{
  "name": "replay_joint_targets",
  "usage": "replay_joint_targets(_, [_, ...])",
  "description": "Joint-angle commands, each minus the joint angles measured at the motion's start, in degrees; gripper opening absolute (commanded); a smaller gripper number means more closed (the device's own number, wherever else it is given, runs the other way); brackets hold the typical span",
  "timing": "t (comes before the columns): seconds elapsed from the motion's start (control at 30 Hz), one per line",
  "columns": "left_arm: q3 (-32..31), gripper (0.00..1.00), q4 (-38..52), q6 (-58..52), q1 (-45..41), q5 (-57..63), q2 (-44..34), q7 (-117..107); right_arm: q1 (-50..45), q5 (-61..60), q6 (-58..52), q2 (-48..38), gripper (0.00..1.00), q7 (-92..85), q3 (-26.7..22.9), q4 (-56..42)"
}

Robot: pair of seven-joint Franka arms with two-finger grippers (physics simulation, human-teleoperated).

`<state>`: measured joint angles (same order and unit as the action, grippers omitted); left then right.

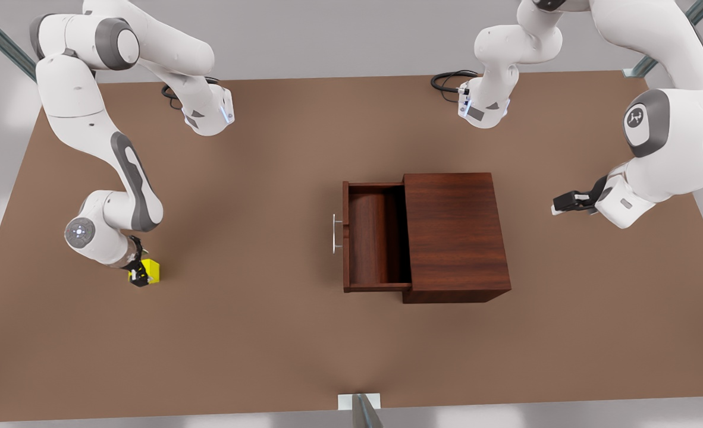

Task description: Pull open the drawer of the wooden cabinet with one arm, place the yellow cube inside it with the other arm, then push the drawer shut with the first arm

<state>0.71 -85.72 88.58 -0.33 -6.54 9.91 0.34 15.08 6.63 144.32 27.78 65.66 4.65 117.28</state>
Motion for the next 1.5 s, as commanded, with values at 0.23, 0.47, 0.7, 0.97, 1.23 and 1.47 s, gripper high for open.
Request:
replay_joint_targets(0.23, [0.0,1.00,0.0,-0.2,0.0,0.0,-0.1,7.9,0.1,0.7,0.9,2.0,1.00,-2.7,0.0,-2.9])
replay_joint_targets(0.47, [-0.1,1.00,0.0,-0.2,-0.1,0.0,-0.1,7.9,1.5,3.3,0.9,3.6,1.00,-2.9,0.0,-3.6])
replay_joint_targets(0.7, [-0.1,1.00,0.0,-0.2,-0.2,0.0,-0.1,7.9,1.7,4.1,1.1,4.3,1.00,-2.8,0.0,-3.6])
replay_joint_targets(0.97, [-0.1,1.00,0.1,-0.2,-0.2,0.0,-0.1,7.9,1.5,3.6,0.3,2.4,0.49,-2.4,0.3,-3.6])
replay_joint_targets(1.23, [-0.1,1.00,0.0,-0.2,-0.2,0.0,-0.1,7.9,0.8,1.4,-19.9,-5.1,0.46,7.4,10.7,-11.7])
replay_joint_targets(1.47, [-0.1,1.00,0.0,-0.9,-0.1,0.1,-0.1,8.0,-15.9,1.2,-43.9,0.9,0.45,32.9,13.9,-38.4])
